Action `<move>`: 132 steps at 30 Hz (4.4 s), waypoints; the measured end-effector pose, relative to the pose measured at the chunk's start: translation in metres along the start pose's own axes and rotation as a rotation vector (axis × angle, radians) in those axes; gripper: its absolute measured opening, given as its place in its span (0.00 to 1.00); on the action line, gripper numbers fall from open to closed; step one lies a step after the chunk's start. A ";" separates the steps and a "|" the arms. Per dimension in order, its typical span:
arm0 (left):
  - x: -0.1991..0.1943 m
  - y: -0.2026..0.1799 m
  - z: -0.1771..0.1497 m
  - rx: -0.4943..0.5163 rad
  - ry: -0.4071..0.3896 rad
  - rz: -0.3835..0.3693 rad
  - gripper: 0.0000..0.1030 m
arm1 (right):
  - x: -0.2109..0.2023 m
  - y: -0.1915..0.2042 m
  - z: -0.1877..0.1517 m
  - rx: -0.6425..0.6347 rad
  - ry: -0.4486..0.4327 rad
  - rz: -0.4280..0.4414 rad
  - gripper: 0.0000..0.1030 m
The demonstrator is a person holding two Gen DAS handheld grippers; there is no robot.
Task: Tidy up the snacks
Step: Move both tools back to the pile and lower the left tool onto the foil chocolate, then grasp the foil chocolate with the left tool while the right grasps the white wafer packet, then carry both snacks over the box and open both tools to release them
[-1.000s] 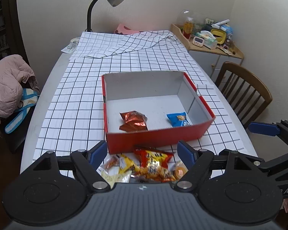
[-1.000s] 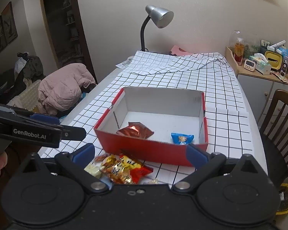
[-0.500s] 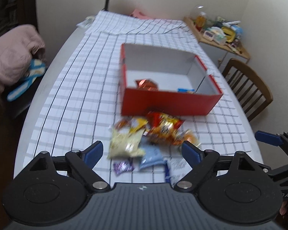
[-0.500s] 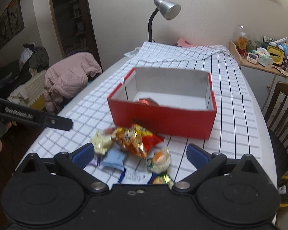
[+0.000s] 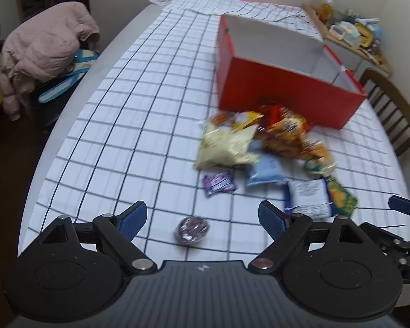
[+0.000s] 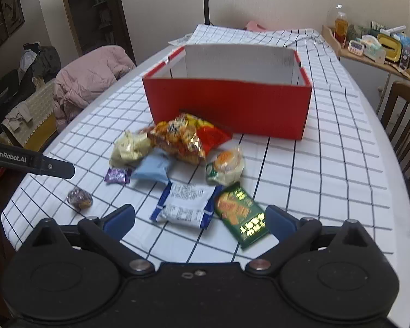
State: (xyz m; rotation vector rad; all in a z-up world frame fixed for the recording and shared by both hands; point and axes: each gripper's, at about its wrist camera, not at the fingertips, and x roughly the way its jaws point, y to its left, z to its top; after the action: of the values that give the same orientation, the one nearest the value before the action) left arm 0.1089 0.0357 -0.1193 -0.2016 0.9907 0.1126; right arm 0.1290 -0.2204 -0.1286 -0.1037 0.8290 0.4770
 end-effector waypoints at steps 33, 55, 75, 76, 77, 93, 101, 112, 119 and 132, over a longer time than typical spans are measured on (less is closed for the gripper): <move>0.059 0.002 -0.028 0.075 0.074 0.059 0.49 | 0.090 0.044 -0.007 -0.098 0.072 -0.152 0.80; 0.048 0.006 -0.028 0.045 0.071 0.011 0.32 | 0.068 0.048 -0.011 -0.076 0.021 -0.158 0.55; 0.000 -0.020 0.003 0.067 0.019 -0.038 0.32 | 0.003 0.033 0.018 0.035 -0.059 -0.079 0.54; -0.003 -0.023 0.007 0.071 0.015 -0.042 0.32 | -0.001 0.031 0.023 0.037 -0.067 -0.079 0.54; -0.005 -0.026 0.011 0.074 0.010 -0.044 0.32 | -0.003 0.029 0.028 0.039 -0.073 -0.077 0.54; -0.016 -0.074 0.106 0.130 -0.102 -0.072 0.32 | -0.007 -0.020 0.118 0.010 -0.169 -0.098 0.54; 0.006 -0.094 0.156 0.146 -0.109 -0.051 0.32 | 0.012 -0.045 0.159 -0.004 -0.164 -0.100 0.54; 0.056 -0.114 0.211 0.147 -0.070 -0.016 0.32 | 0.060 -0.076 0.197 0.000 -0.100 -0.104 0.54; 0.097 -0.122 0.231 0.134 -0.008 0.006 0.32 | 0.104 -0.093 0.207 -0.005 -0.009 -0.107 0.54; 0.159 -0.136 0.240 0.165 0.115 0.056 0.32 | 0.168 -0.096 0.203 -0.089 0.159 -0.115 0.54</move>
State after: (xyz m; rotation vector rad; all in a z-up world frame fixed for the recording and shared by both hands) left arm 0.4167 -0.0437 -0.1093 -0.0293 1.1147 0.0706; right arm 0.4080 -0.1893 -0.1231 -0.2729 0.9515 0.4011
